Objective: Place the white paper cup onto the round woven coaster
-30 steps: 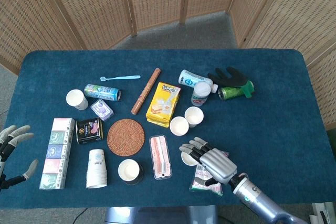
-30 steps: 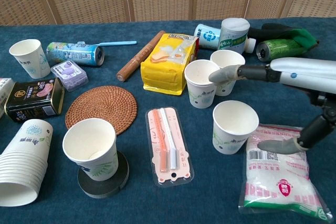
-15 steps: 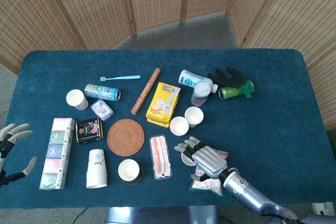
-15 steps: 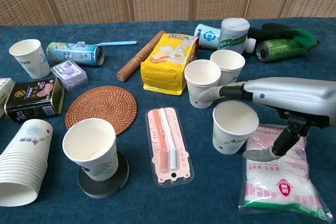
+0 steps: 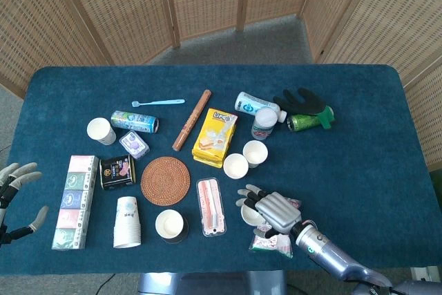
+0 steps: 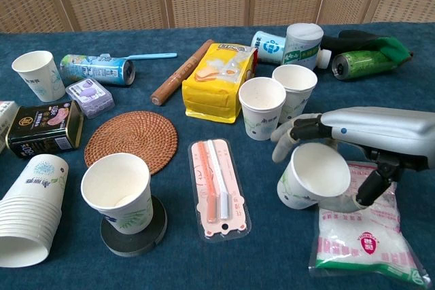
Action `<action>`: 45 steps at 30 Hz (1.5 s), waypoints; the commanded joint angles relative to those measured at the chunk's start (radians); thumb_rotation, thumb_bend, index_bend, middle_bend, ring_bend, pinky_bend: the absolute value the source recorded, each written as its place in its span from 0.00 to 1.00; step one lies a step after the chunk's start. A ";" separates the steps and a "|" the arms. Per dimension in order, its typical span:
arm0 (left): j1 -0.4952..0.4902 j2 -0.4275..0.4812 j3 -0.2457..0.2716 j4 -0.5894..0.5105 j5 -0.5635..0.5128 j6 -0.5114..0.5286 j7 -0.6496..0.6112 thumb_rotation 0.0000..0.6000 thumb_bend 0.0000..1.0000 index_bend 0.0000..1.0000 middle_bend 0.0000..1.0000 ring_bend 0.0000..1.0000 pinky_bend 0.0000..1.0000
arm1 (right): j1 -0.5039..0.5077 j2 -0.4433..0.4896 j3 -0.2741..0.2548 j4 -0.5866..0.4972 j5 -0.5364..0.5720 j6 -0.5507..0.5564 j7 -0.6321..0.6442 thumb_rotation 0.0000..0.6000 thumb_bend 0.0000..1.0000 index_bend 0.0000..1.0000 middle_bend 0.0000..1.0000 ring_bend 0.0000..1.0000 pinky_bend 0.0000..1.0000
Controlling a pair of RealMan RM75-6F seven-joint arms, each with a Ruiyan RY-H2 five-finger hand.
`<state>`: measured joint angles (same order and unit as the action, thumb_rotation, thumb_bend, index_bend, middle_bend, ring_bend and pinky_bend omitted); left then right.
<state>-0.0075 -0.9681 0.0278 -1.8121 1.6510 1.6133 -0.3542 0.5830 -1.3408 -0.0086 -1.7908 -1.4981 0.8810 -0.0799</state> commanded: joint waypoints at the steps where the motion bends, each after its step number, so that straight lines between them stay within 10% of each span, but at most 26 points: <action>1: 0.001 0.001 -0.001 -0.001 0.000 0.003 0.002 0.83 0.42 0.21 0.17 0.05 0.00 | -0.001 0.000 -0.004 0.004 -0.005 0.007 0.007 1.00 0.35 0.33 0.21 0.14 0.56; 24: -0.004 -0.010 -0.005 0.008 0.009 0.004 -0.005 0.83 0.42 0.21 0.17 0.05 0.00 | 0.014 0.047 -0.001 -0.084 -0.006 0.031 -0.086 1.00 0.36 0.36 0.29 0.21 0.61; 45: -0.027 -0.033 -0.014 0.043 0.002 -0.020 -0.028 0.83 0.42 0.21 0.17 0.05 0.00 | 0.183 0.054 0.128 -0.244 0.214 -0.087 -0.280 1.00 0.36 0.36 0.29 0.21 0.61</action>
<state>-0.0337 -1.0010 0.0142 -1.7696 1.6533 1.5934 -0.3816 0.7497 -1.2793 0.1076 -2.0292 -1.3030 0.8033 -0.3422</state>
